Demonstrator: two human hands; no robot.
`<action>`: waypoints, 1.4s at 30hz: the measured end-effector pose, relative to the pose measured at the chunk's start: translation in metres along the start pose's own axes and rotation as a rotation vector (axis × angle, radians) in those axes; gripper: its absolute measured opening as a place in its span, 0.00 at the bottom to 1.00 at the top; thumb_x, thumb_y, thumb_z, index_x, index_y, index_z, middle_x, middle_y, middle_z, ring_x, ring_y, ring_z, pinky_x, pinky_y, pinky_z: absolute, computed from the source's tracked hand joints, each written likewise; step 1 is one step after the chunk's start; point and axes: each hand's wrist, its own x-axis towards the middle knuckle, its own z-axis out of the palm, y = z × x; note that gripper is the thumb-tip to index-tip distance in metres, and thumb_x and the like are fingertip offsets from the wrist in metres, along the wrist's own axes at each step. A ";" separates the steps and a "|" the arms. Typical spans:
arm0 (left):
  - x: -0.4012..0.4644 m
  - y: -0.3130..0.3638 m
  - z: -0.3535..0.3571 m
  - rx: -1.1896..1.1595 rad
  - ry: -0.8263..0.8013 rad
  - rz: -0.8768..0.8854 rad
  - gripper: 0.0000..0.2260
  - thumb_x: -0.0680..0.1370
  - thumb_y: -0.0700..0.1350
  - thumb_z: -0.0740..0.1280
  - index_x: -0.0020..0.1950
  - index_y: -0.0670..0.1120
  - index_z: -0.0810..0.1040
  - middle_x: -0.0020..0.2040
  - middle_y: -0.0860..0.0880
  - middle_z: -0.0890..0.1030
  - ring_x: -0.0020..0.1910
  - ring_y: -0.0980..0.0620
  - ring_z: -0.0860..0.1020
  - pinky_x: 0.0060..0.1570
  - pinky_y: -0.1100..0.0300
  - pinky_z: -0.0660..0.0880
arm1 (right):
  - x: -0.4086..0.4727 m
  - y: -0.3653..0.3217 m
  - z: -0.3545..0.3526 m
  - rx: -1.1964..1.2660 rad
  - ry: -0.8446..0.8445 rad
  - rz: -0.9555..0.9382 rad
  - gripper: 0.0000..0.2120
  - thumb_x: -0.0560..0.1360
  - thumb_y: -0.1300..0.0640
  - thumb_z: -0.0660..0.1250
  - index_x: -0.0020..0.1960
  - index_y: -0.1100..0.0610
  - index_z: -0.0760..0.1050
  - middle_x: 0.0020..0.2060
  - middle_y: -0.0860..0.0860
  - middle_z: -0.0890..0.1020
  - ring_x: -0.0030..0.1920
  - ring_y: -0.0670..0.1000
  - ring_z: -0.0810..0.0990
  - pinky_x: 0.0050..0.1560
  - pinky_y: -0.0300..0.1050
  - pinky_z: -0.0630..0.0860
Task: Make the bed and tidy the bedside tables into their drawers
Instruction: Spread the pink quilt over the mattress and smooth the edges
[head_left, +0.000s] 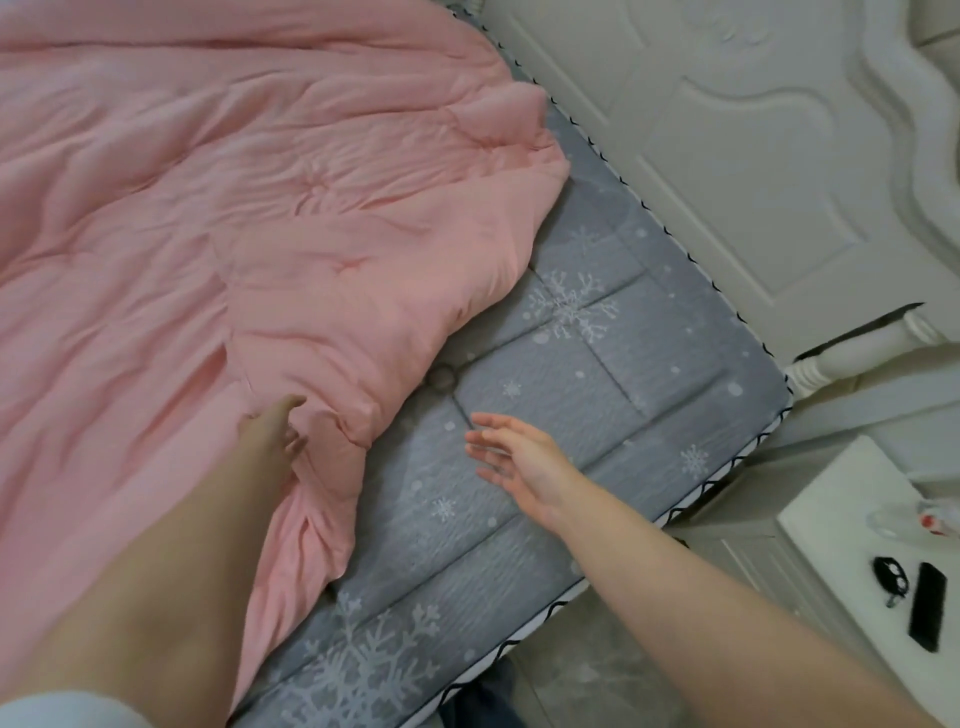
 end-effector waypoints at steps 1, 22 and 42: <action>0.001 0.000 0.000 -0.030 -0.022 0.009 0.33 0.71 0.49 0.74 0.71 0.43 0.66 0.42 0.46 0.73 0.39 0.52 0.75 0.41 0.59 0.74 | 0.004 0.002 0.002 -0.007 -0.005 0.001 0.10 0.78 0.63 0.62 0.53 0.52 0.78 0.44 0.48 0.83 0.48 0.49 0.81 0.53 0.45 0.73; -0.192 -0.108 0.028 1.152 -0.898 0.878 0.12 0.81 0.45 0.60 0.49 0.36 0.75 0.44 0.37 0.78 0.43 0.44 0.76 0.47 0.50 0.71 | 0.013 0.004 0.023 -1.224 0.200 0.015 0.58 0.68 0.46 0.73 0.76 0.44 0.29 0.77 0.57 0.56 0.75 0.59 0.61 0.73 0.53 0.62; -0.231 -0.134 0.181 0.244 -0.301 -0.295 0.48 0.57 0.63 0.80 0.68 0.43 0.66 0.56 0.42 0.75 0.52 0.41 0.76 0.52 0.49 0.78 | -0.056 0.023 -0.205 -0.259 -0.092 0.049 0.16 0.75 0.72 0.59 0.53 0.52 0.72 0.51 0.57 0.79 0.45 0.53 0.77 0.38 0.43 0.76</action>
